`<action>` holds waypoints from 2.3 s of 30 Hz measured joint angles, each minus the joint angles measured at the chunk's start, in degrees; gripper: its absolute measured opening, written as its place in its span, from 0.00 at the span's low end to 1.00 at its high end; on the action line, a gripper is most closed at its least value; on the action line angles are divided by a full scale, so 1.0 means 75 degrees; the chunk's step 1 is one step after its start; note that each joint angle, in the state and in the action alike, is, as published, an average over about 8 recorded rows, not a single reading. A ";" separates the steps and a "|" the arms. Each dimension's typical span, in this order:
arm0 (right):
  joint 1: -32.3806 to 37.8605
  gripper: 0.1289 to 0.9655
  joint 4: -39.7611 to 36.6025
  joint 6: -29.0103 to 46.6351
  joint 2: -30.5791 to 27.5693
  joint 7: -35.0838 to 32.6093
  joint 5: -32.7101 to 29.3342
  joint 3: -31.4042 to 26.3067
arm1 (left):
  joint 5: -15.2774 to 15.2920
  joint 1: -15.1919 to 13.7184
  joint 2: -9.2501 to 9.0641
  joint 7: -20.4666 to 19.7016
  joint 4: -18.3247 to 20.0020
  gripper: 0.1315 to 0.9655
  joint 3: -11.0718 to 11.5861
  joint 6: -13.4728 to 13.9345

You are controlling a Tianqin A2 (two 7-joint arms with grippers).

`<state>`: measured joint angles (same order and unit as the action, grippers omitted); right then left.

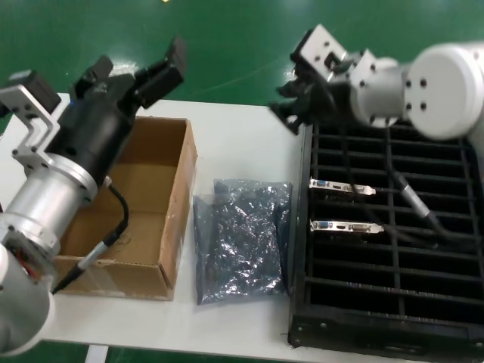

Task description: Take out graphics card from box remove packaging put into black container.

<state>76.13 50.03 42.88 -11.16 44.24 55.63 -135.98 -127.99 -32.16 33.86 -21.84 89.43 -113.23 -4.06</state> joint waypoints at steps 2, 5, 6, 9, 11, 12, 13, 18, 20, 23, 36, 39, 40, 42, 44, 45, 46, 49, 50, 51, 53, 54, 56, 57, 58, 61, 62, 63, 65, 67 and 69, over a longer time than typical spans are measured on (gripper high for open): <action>-0.0320 0.13 0.0178 -0.0183 -0.0025 -0.0189 0.0204 0.0186 | 0.0104 0.0135 -0.0070 0.0094 0.0009 1.00 0.0091 0.0017; -0.0805 0.14 0.0443 -0.0456 -0.0064 -0.0471 0.0506 0.0471 | 0.0263 0.0338 -0.0175 0.0232 0.0024 1.00 0.0228 0.0043; -0.0969 0.14 0.0532 -0.0548 -0.0077 -0.0562 0.0608 0.0567 | 0.0314 0.0404 -0.0209 0.0277 0.0028 1.00 0.0272 0.0052; -0.1454 0.18 0.0798 -0.0821 -0.0116 -0.0844 0.0911 0.0849 | 0.0472 0.0609 -0.0316 0.0417 0.0043 1.00 0.0410 0.0078; -0.1775 0.23 0.0976 -0.1005 -0.0141 -0.1033 0.1113 0.1036 | 0.0579 0.0747 -0.0387 0.0510 0.0052 1.00 0.0502 0.0095; -0.1939 0.25 0.1066 -0.1097 -0.0154 -0.1128 0.1215 0.1131 | 0.0632 0.0816 -0.0423 0.0557 0.0057 1.00 0.0548 0.0104; -0.2103 0.28 0.1155 -0.1189 -0.0167 -0.1224 0.1317 0.1226 | 0.0686 0.0886 -0.0459 0.0604 0.0062 1.00 0.0595 0.0112; -0.2910 0.39 0.1596 -0.1640 -0.0231 -0.1692 0.1820 0.1696 | 0.0951 0.1229 -0.0637 0.0835 0.0086 1.00 0.0825 0.0156; -0.3231 0.45 0.1772 -0.1821 -0.0256 -0.1879 0.2021 0.1883 | 0.1056 0.1365 -0.0707 0.0927 0.0095 1.00 0.0916 0.0173; -0.3717 0.55 0.2037 -0.2094 -0.0295 -0.2157 0.2324 0.2166 | 0.1215 0.1570 -0.0814 0.1066 0.0110 1.00 0.1053 0.0199; -0.5823 0.83 0.3188 -0.3282 -0.0461 -0.3386 0.3635 0.3390 | 0.1899 0.2460 -0.1275 0.1669 0.0171 1.00 0.1649 0.0310; -0.6309 0.89 0.3453 -0.3555 -0.0500 -0.3668 0.3938 0.3673 | 0.2060 0.2665 -0.1381 0.1810 0.0185 1.00 0.1786 0.0337; -0.6473 0.90 0.3543 -0.3648 -0.0513 -0.3764 0.4041 0.3769 | 0.2114 0.2734 -0.1417 0.1857 0.0190 1.00 0.1833 0.0346; -0.6793 0.94 0.3715 -0.3825 -0.0538 -0.3946 0.4236 0.3955 | 0.2218 0.2870 -0.1487 0.1947 0.0200 1.00 0.1924 0.0362; -0.7115 0.94 0.3890 -0.4005 -0.0564 -0.4133 0.4437 0.4142 | 0.2323 0.3006 -0.1558 0.2039 0.0209 1.00 0.2015 0.0379; -0.7278 0.95 0.3980 -0.4097 -0.0577 -0.4227 0.4539 0.4237 | 0.2376 0.3074 -0.1594 0.2086 0.0214 1.00 0.2061 0.0388; -0.7442 0.96 0.4069 -0.4189 -0.0590 -0.4322 0.4641 0.4332 | 0.2430 0.3144 -0.1630 0.2133 0.0219 1.00 0.2107 0.0397; -0.7928 0.98 0.4331 -0.4459 -0.0628 -0.4600 0.4939 0.4611 | 0.2586 0.3348 -0.1736 0.2270 0.0233 1.00 0.2244 0.0422; -0.8086 0.99 0.4421 -0.4551 -0.0640 -0.4695 0.5041 0.4703 | 0.2637 0.3415 -0.1770 0.2317 0.0238 1.00 0.2289 0.0431; -0.8249 1.00 0.4510 -0.4643 -0.0653 -0.4790 0.5143 0.4798 | 0.2691 0.3484 -0.1806 0.2364 0.0243 1.00 0.2335 0.0440; -0.8572 1.00 0.4686 -0.4825 -0.0679 -0.4977 0.5344 0.4985 | 0.2796 0.3620 -0.1877 0.2456 0.0252 1.00 0.2426 0.0457; -0.8735 1.00 0.4776 -0.4917 -0.0692 -0.5072 0.5446 0.5081 | 0.2849 0.3689 -0.1913 0.2503 0.0257 1.00 0.2473 0.0466; -0.9055 1.00 0.4953 -0.5100 -0.0717 -0.5261 0.5649 0.5270 | 0.2956 0.3825 -0.1982 0.2597 0.0266 1.00 0.2563 0.0483; -0.9200 1.00 0.5032 -0.5181 -0.0729 -0.5346 0.5740 0.5355 | 0.3003 0.3886 -0.2014 0.2638 0.0270 1.00 0.2604 0.0491; -0.9333 1.00 0.5106 -0.5257 -0.0739 -0.5424 0.5823 0.5432 | 0.3047 0.3942 -0.2044 0.2677 0.0274 1.00 0.2642 0.0498; -0.9615 1.00 0.5260 -0.5415 -0.0762 -0.5588 0.5999 0.5597 | 0.3139 0.4062 -0.2105 0.2758 0.0283 1.00 0.2722 0.0513; -0.9669 1.00 0.5289 -0.5445 -0.0766 -0.5619 0.6033 0.5627 | 0.3157 0.4084 -0.2117 0.2773 0.0285 1.00 0.2737 0.0516; -0.9704 1.00 0.5308 -0.5465 -0.0769 -0.5640 0.6055 0.5648 | 0.3168 0.4099 -0.2125 0.2784 0.0286 1.00 0.2747 0.0518; -0.9733 1.00 0.5324 -0.5482 -0.0771 -0.5657 0.6073 0.5665 | 0.3178 0.4111 -0.2131 0.2792 0.0287 1.00 0.2755 0.0519; -0.9741 1.00 0.5328 -0.5486 -0.0772 -0.5661 0.6078 0.5669 | 0.3180 0.4115 -0.2133 0.2794 0.0287 1.00 0.2758 0.0520; -0.9743 1.00 0.5329 -0.5487 -0.0772 -0.5662 0.6079 0.5671 | 0.3181 0.4116 -0.2133 0.2795 0.0287 1.00 0.2758 0.0520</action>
<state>3.06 90.00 1.72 -16.95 1.78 101.23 -93.45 -104.13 -1.29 17.86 -0.88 91.58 -92.54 -0.16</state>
